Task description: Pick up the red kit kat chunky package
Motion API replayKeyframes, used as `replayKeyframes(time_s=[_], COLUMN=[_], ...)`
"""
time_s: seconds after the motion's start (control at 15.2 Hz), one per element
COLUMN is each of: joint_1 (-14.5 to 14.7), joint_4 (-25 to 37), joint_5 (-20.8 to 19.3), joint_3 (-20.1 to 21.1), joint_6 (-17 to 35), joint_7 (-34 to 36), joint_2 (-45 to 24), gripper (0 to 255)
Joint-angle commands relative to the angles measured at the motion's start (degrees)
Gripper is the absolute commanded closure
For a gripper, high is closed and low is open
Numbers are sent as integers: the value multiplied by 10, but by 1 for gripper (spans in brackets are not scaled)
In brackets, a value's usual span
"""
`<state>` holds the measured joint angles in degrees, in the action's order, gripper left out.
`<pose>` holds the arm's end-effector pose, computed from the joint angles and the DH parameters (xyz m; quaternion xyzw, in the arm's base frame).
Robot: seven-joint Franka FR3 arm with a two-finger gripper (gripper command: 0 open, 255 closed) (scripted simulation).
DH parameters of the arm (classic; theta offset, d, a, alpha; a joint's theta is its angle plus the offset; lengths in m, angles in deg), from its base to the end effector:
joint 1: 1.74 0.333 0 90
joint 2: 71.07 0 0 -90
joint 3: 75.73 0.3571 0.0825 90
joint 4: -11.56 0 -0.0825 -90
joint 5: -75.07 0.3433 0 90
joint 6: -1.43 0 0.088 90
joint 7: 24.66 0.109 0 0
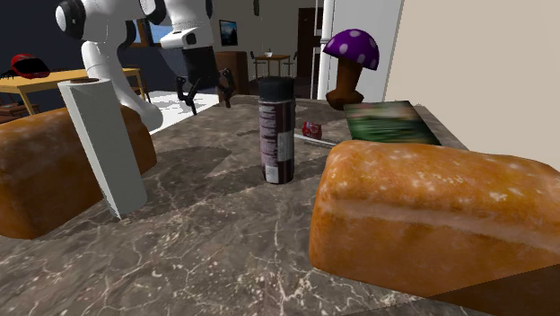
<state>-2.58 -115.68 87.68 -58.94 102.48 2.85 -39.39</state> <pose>0.3120 0.1408 0.6184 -0.9895 0.1351 -0.0253 0.0443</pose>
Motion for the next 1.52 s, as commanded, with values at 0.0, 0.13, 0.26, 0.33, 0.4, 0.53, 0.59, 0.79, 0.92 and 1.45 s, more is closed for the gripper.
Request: replayKeyframes(time_s=[0.0, 0.13, 0.26, 0.33, 0.4, 0.53, 0.59, 0.79, 0.92, 1.45], joint_1=[-10, -19, -29, -34, -39, -46, -49, -45, -30, 62], joint_4=[31, 64, 100, 120, 142, 187, 212, 295, 359, 567], joint_5=[-6, -18, -36, -48, -62, -95, -114, -184, -236, -370], joint_3=[28, 57, 86, 100, 114, 141, 154, 184, 196, 180], joint_6=[18, 32, 43, 48, 51, 54, 53, 41, 22, -50], joint_7=[52, 104, 159, 187, 215, 275, 305, 397, 456, 581], joint_2=[-36, -72, -112, -133, -155, -203, -228, -312, -372, -547], gripper=[0, 0, 0, 0, 0, 0, 0, 0, 0, 0])
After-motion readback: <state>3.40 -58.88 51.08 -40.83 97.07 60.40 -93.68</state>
